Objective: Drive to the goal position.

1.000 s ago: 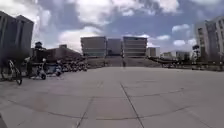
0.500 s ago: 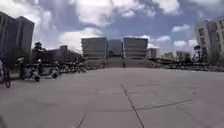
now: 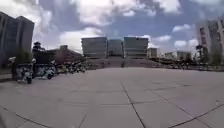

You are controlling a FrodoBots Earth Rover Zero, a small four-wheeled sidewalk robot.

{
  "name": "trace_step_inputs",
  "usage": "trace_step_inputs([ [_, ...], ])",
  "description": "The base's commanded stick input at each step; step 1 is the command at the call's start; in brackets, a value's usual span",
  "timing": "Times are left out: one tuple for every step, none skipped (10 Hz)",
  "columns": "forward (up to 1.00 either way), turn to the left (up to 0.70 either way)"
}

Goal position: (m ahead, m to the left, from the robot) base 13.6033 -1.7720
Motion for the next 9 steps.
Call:
trace_step_inputs([
  [1.00,-0.01],
  [1.00,0.00],
  [1.00,-0.17],
  [1.00,-0.04],
  [1.00,-0.03],
  [1.00,-0.03],
  [1.00,-0.01],
  [1.00,-0.10],
  [1.00,-0.09],
])
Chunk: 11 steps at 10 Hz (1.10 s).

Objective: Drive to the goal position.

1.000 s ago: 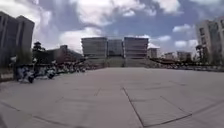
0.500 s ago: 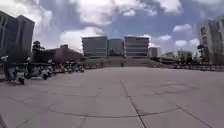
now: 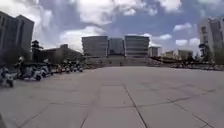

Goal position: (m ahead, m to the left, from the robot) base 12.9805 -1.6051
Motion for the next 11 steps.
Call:
trace_step_inputs([
  [1.00,-0.01],
  [1.00,-0.06],
  [1.00,-0.14],
  [1.00,-0.04],
  [1.00,-0.19],
  [1.00,0.00],
  [1.00,-0.06],
  [1.00,-0.07],
  [1.00,-0.20],
  [1.00,-0.10],
  [1.00,-0.02],
])
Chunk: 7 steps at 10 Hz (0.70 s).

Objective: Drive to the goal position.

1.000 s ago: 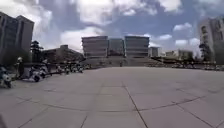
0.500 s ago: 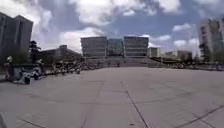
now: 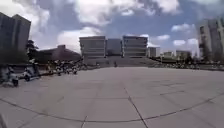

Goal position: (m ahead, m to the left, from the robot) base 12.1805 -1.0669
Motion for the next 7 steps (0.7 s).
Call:
trace_step_inputs([
  [1.00,-0.21],
  [1.00,-0.10],
  [1.00,-0.18],
  [1.00,0.00],
  [1.00,0.00],
  [1.00,0.00],
  [1.00,0.00],
])
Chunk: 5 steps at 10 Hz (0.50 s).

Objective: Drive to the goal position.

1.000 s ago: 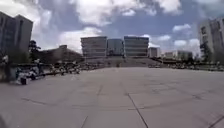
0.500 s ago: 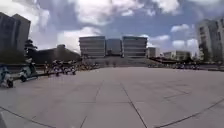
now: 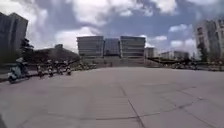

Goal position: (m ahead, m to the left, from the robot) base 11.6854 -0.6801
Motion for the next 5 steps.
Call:
trace_step_inputs([
  [1.00,0.00],
  [1.00,0.00],
  [1.00,0.00],
  [1.00,0.00],
  [1.00,0.00],
])
